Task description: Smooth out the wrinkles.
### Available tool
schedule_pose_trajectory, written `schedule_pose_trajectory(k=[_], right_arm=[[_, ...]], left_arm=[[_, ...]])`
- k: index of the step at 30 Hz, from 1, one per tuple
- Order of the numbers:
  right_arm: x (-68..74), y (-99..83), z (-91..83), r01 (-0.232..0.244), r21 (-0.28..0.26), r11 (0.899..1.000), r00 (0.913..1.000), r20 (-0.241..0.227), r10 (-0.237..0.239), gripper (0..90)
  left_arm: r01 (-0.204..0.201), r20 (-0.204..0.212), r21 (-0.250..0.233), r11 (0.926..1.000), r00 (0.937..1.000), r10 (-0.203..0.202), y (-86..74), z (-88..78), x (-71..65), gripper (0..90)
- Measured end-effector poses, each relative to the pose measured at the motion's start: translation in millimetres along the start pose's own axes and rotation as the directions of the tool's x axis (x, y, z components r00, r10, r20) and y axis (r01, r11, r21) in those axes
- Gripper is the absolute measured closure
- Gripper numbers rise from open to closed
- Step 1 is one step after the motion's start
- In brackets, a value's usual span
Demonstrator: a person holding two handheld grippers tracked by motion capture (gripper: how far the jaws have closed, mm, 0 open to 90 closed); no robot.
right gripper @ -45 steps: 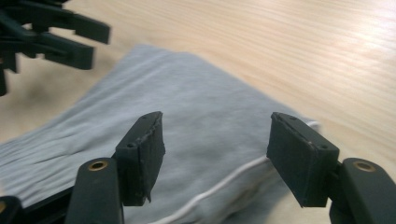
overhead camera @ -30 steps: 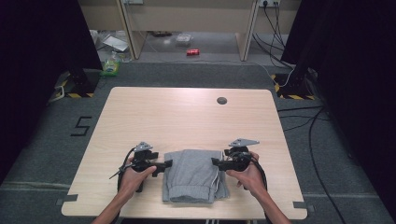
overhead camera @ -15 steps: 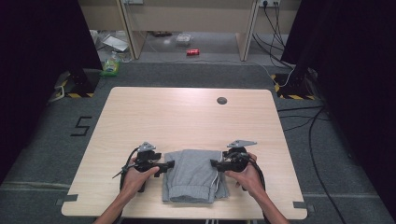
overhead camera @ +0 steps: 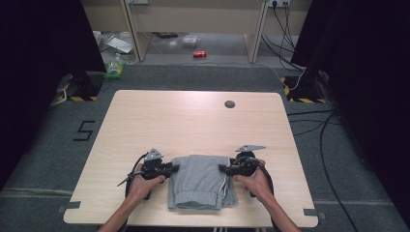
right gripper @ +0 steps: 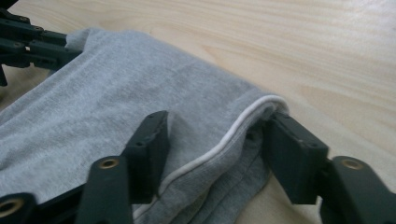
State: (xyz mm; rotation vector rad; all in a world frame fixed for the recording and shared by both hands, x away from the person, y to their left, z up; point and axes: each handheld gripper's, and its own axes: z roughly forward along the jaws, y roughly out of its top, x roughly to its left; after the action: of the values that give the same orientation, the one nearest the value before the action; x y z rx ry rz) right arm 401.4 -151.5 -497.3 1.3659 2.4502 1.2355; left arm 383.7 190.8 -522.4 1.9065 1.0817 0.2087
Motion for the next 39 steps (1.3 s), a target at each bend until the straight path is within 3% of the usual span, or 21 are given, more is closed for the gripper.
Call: schedule_pose_trajectory(k=[3,4,5,14,20,27,39], right_arm=[[-0.8,-1.3,1.2,-0.011,0.003,1.0,0.9999,0.001,0.011,49.0],[-1.1,-2.2,2.3,-0.008,0.006,1.0,1.0,-0.001,0.008,58.0],[-0.9,-2.7,2.8,-0.009,0.003,1.0,0.9999,-0.013,0.009,61.3],[0.2,-1.7,5.7,0.008,-0.019,1.0,0.9999,-0.011,-0.008,78.8],[-2.3,0.7,7.7,0.012,-0.03,0.999,0.9999,-0.011,-0.012,80.9],[-10.3,13.9,17.1,0.008,-0.044,0.999,1.0,0.0,-0.008,81.4],[-35.0,42.0,35.7,-0.022,-0.084,0.996,0.9989,0.04,0.026,81.4]], left_arm=[[-0.007,0.005,-0.003,1.0,1.0,0.007,0.3,0.3,-0.2,78.3],[-0.007,0.006,-0.004,1.0,1.0,0.007,0.4,0.5,-0.3,79.6],[-0.003,0.007,-0.007,1.0,1.0,0.003,0.6,0.6,-0.2,80.2],[0.002,0.006,-0.014,0.9999,1.0,-0.002,1.9,0.7,0.8,82.6],[0.005,-0.005,-0.023,0.9997,1.0,-0.005,4.8,1.7,1.9,83.3],[0.042,-0.015,-0.025,0.9988,0.999,-0.042,15.4,7.4,13.6,83.5],[0.063,-0.077,-0.013,0.9979,0.995,-0.064,47.9,37.4,36.9,83.8]])
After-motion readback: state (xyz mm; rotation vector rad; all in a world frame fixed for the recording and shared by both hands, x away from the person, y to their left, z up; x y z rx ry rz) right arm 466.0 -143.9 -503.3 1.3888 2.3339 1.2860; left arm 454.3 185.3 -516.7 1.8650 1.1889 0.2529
